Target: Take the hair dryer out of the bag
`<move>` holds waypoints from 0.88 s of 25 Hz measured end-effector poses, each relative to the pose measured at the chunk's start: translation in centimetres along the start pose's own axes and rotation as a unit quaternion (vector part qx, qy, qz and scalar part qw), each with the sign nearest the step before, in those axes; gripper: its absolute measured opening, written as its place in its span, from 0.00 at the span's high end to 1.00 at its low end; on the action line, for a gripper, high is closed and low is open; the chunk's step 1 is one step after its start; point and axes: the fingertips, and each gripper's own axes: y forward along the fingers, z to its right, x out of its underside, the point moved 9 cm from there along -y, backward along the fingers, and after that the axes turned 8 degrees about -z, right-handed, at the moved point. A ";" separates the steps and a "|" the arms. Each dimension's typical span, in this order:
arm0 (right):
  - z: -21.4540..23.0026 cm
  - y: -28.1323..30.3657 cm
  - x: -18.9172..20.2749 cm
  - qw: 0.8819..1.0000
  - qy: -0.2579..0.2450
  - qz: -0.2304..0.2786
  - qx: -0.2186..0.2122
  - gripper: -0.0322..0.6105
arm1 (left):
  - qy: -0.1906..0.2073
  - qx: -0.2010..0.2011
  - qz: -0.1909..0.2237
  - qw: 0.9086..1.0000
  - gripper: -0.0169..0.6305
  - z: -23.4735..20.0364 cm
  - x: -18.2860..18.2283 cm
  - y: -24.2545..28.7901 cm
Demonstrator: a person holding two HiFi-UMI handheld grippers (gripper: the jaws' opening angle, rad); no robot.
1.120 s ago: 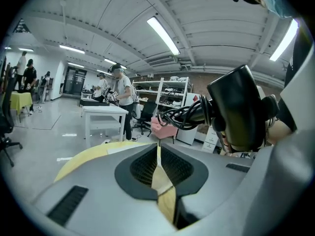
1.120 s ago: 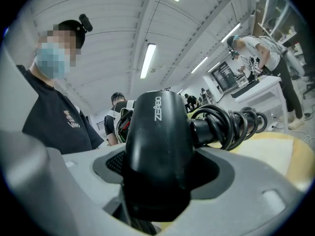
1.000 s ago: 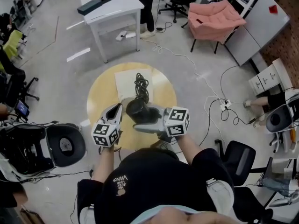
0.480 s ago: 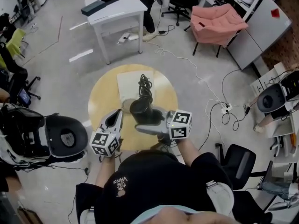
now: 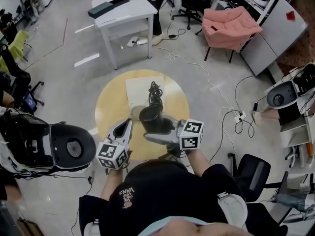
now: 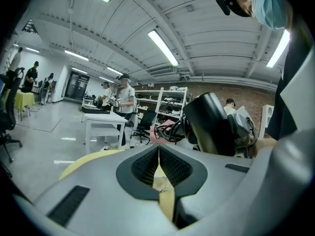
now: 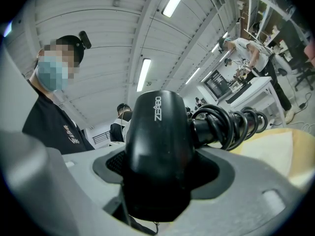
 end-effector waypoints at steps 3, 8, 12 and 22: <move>-0.3 0.1 0.3 1.000 0.004 -0.006 0.000 0.40 | 0.000 -0.004 -0.002 1.000 0.95 0.2 0.3 -0.5; -0.7 0.4 0.4 1.000 0.007 -0.011 -0.008 0.40 | 0.002 -0.003 0.002 1.000 0.95 0.1 0.1 -1.0; -0.5 0.7 0.4 1.000 0.007 -0.016 -0.016 0.40 | 0.003 -0.001 0.000 1.000 0.95 0.0 0.0 -0.7; -0.1 0.6 0.3 1.000 0.009 -0.012 -0.014 0.40 | 0.004 0.004 -0.002 1.000 0.95 0.2 -0.2 -0.2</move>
